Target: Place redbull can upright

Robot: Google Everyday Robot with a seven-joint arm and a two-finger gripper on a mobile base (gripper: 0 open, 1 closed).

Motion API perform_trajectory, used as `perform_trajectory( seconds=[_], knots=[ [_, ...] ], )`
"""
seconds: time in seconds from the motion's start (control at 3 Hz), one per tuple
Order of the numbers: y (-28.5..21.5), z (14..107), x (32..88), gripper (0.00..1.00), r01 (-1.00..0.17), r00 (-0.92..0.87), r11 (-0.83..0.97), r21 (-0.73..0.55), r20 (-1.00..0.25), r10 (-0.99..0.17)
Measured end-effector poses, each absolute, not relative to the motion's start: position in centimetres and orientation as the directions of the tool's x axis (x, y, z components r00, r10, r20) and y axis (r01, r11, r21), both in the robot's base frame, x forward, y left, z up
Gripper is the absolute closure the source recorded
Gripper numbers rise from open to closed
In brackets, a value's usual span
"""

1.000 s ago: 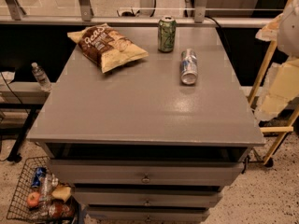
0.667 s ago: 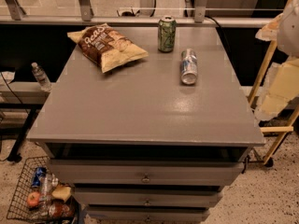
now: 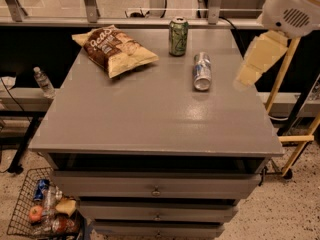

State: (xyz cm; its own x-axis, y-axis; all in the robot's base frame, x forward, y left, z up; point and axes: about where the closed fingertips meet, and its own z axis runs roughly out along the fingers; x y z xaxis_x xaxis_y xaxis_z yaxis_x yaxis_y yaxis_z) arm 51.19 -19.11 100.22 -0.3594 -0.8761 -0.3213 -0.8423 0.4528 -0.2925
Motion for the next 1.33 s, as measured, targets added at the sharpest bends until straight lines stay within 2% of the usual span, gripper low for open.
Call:
perform_trajectory(
  seconds=[0.33, 0.67, 1.33],
  knots=[
    [-18.7, 100.5, 51.5, 0.0, -0.805, -0.43, 0.53, -0.267, -0.353, -0.831],
    [-18.7, 100.5, 51.5, 0.0, -0.805, -0.431, 0.531, -0.267, -0.353, -0.831],
    [-18.5, 100.0, 56.8, 0.0, -0.719, -0.552, 0.666, -0.199, -0.419, -0.721]
  ],
)
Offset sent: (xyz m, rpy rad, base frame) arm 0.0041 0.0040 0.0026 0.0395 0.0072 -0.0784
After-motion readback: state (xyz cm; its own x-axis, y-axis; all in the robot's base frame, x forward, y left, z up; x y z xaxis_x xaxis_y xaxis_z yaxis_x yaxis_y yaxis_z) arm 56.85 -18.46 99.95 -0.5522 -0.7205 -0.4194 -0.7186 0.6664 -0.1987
